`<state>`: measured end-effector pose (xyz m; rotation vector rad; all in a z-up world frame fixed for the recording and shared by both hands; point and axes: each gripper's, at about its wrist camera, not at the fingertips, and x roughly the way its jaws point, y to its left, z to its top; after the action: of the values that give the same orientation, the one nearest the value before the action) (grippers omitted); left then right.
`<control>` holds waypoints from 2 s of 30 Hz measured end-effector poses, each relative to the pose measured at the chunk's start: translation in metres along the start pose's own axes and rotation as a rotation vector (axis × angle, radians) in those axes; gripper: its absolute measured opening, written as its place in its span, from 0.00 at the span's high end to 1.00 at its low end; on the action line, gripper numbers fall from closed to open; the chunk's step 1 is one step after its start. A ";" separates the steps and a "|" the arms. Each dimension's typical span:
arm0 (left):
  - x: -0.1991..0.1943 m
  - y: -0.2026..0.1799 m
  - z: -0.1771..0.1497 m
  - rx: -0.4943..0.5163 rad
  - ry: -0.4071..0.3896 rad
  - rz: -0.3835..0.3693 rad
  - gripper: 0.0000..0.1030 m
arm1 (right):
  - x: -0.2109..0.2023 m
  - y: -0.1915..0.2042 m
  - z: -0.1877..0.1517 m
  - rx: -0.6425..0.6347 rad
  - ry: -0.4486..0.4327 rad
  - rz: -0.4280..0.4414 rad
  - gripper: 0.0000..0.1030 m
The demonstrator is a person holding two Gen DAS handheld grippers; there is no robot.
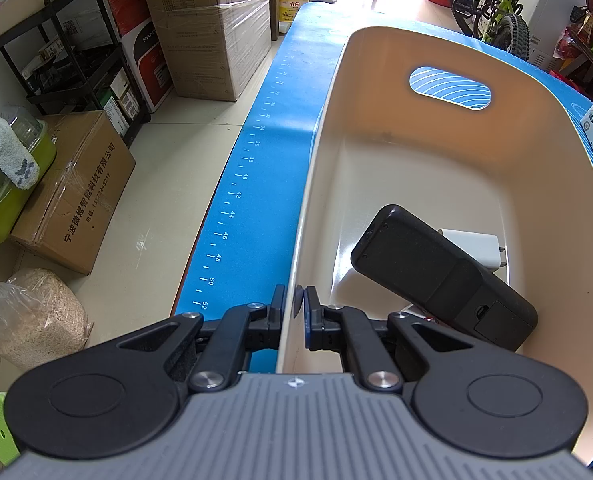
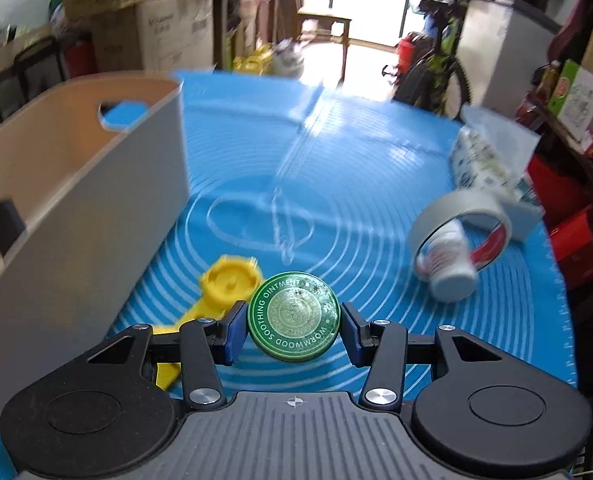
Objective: Organize rigid objects
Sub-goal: 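Lift the green tin into the basket and release it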
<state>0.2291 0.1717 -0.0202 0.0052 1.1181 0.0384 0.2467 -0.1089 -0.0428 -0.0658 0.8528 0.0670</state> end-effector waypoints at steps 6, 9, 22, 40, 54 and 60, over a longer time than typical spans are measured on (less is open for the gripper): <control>0.000 0.000 0.000 0.001 -0.001 0.001 0.91 | -0.031 0.008 0.019 0.031 -0.143 -0.008 0.48; 0.000 0.000 -0.001 0.001 -0.001 0.002 0.91 | -0.043 0.019 0.029 0.036 -0.205 0.012 0.48; 0.001 0.000 -0.001 0.000 -0.001 0.003 0.90 | -0.057 0.106 0.060 -0.079 -0.286 0.178 0.48; 0.000 -0.001 -0.001 -0.001 -0.004 0.001 0.91 | -0.005 0.199 0.043 -0.307 -0.003 0.208 0.48; -0.001 -0.001 -0.001 0.000 -0.004 0.003 0.91 | -0.003 0.183 0.043 -0.253 0.047 0.246 0.37; -0.001 -0.001 -0.001 -0.002 -0.004 0.001 0.91 | -0.035 0.153 0.054 -0.166 -0.052 0.253 0.29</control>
<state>0.2279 0.1704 -0.0197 0.0043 1.1139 0.0401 0.2513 0.0471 0.0140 -0.1114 0.7985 0.3753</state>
